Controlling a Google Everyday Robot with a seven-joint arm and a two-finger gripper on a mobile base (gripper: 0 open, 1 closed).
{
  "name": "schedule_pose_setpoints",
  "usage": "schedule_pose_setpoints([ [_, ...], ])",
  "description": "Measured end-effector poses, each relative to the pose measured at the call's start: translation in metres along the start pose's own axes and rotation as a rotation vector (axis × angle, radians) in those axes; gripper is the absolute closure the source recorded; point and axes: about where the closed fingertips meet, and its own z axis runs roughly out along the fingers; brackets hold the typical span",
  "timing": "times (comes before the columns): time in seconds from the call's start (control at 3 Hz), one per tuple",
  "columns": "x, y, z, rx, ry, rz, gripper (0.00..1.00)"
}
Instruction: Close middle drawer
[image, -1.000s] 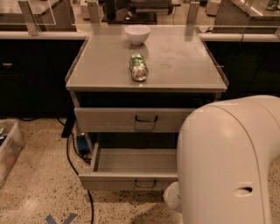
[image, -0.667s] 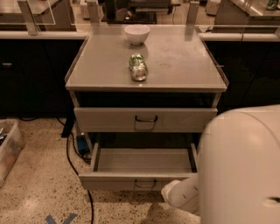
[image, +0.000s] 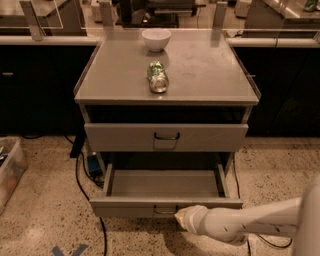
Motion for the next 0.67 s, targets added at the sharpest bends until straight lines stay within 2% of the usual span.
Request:
schedule_pose_setpoints([
  [0.33,0.0181,-0.0253,-0.0207,0.045,-0.019,0.052,1.0],
  [0.67,0.0183,-0.0254,-0.0206,0.045,-0.019,0.052,1.0],
])
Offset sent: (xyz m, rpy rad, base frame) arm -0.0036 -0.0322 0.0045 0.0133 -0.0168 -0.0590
